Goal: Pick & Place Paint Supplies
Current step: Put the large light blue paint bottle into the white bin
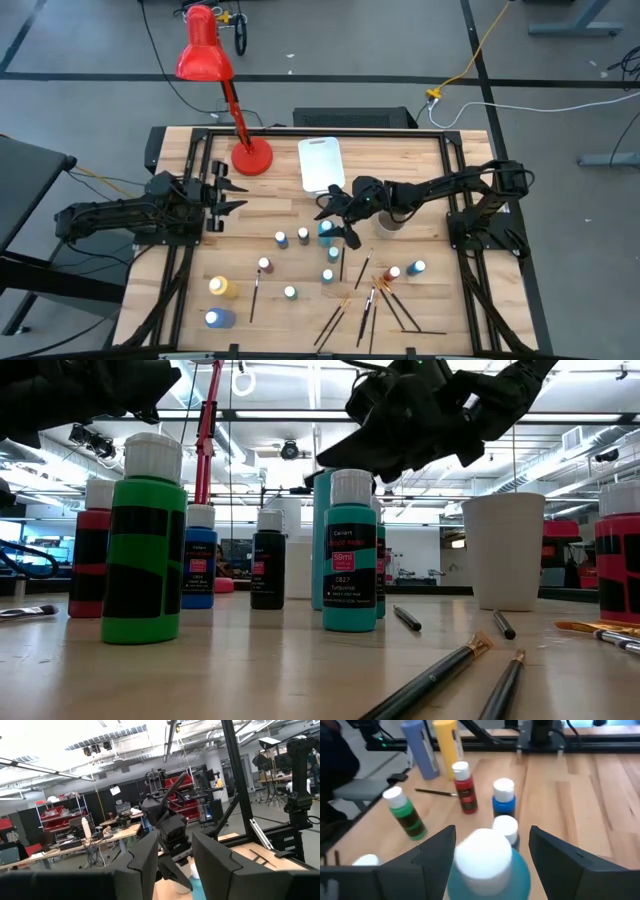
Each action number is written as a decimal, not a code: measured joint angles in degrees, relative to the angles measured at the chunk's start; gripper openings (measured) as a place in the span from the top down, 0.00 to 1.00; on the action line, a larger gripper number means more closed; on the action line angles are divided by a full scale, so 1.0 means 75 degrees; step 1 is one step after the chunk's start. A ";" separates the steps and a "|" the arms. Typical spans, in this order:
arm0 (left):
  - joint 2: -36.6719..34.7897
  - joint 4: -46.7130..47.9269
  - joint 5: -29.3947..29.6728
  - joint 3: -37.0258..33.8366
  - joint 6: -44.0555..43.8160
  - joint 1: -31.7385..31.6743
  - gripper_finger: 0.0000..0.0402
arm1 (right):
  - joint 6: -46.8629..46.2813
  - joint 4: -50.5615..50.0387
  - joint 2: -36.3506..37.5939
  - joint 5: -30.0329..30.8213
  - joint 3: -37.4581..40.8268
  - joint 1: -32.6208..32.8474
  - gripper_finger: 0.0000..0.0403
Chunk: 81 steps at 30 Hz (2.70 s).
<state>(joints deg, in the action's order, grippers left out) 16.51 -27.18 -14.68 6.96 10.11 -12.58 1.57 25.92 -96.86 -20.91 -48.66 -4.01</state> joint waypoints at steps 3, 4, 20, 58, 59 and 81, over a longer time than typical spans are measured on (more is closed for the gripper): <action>0.0000 -0.0005 0.0000 0.0000 0.0000 0.0000 0.68 | 0.0189 0.0012 0.0000 0.0304 0.0000 -0.0001 0.42; 0.0000 -0.0006 0.0001 0.0000 0.0000 0.0000 0.68 | 0.0266 0.0029 0.0000 0.0321 0.0000 0.0000 0.43; 0.0000 -0.0008 0.0003 0.0000 0.0000 0.0000 0.68 | -0.0299 0.0457 0.0255 0.0973 -0.0003 -0.0052 0.75; 0.0000 0.0303 0.0449 0.0000 0.0546 -0.0001 0.68 | -0.0617 0.2008 -0.1262 0.4433 -0.0580 -0.3124 0.73; 0.0000 0.0302 0.0449 0.0000 0.0545 -0.0001 0.68 | -0.0532 0.2039 -0.1273 0.4418 -0.0580 -0.3141 0.73; -0.0001 0.0301 0.0443 0.0000 0.0778 0.0000 0.68 | 0.0327 0.2503 -0.1294 0.3876 -0.0551 -0.3314 0.50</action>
<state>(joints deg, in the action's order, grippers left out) 16.51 -24.92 -11.35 6.96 15.94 -12.58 4.02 44.69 -106.56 8.16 -52.80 -28.86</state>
